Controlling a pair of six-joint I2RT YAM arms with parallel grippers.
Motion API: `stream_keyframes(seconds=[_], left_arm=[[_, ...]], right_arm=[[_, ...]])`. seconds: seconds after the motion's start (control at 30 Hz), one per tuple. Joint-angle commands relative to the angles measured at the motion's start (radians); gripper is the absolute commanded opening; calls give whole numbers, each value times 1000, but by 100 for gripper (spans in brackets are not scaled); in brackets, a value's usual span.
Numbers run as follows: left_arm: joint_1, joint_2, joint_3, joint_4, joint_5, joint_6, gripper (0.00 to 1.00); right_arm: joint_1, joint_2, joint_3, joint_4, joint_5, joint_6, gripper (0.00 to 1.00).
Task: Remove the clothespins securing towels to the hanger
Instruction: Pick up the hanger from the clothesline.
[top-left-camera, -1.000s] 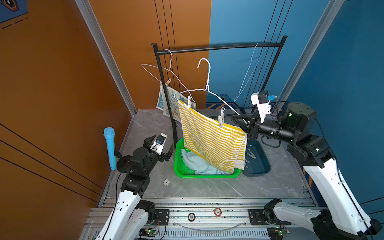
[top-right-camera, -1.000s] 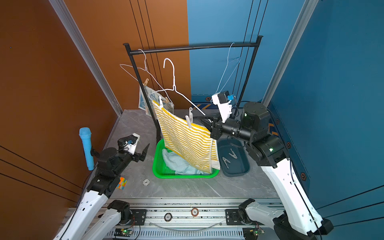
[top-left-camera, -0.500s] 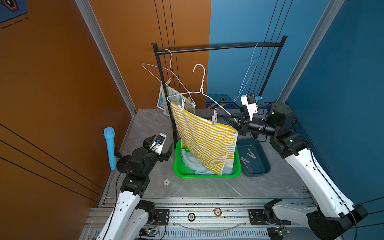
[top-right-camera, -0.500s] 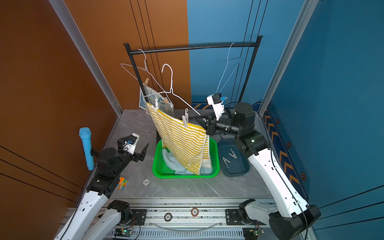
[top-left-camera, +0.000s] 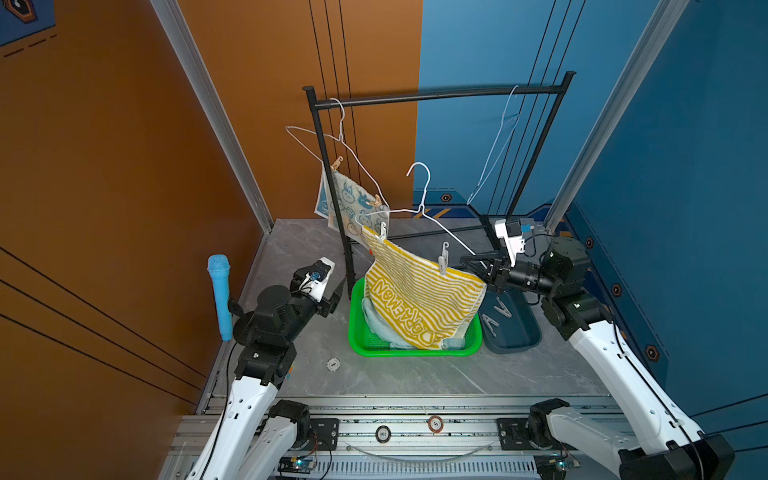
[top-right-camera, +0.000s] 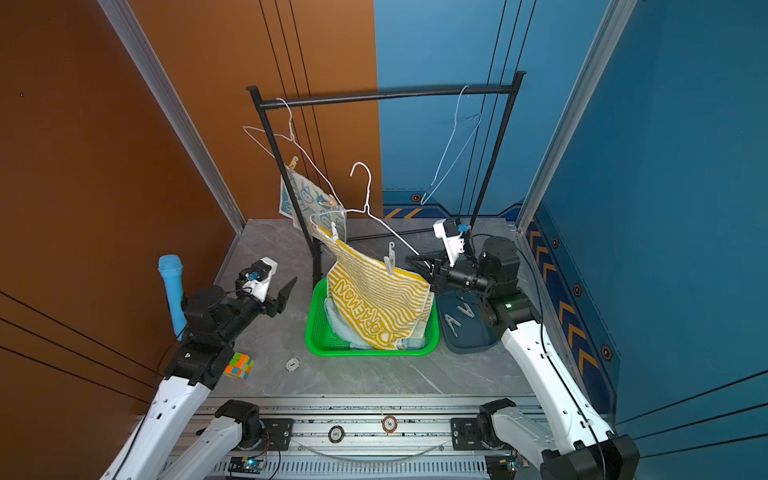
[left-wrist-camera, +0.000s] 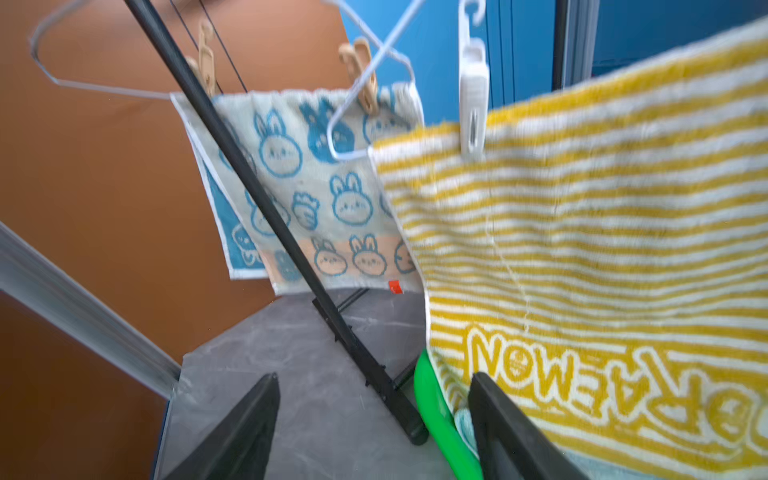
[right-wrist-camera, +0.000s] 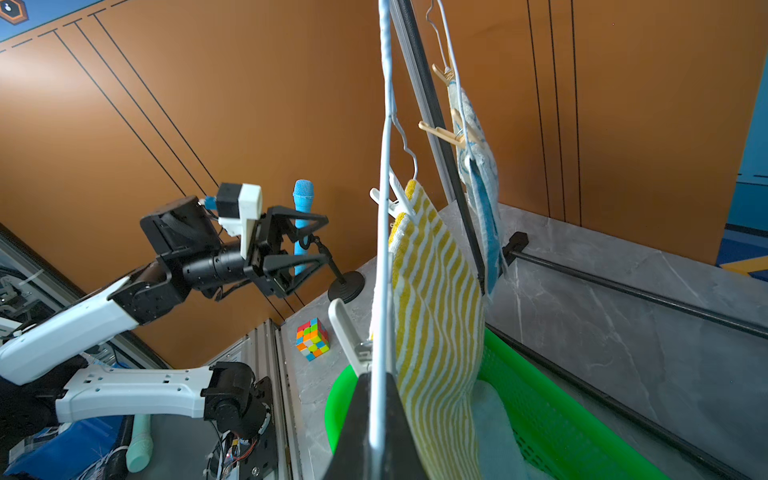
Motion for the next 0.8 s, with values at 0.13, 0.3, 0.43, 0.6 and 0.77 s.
stream_keyframes(seconds=[0.13,0.3,0.43,0.6,0.77], left_arm=[[5,133,273,-58,286,-3,69],[-32,274,500,-204,414,118,67],[-80,382,628,-324,427,277,68],[-133,491,755,-441,406,447,72],[-180,581,846,-509,363,539,72]], right_arm=[[-8,-32,-44,71,-68,-60,0],[-7,-32,-43,21,-70,-111,0],[-4,-29,-34,-40,-73,-160,0],[-1,-32,-22,-93,-75,-205,0],[9,-33,-17,-110,-73,-230,0]])
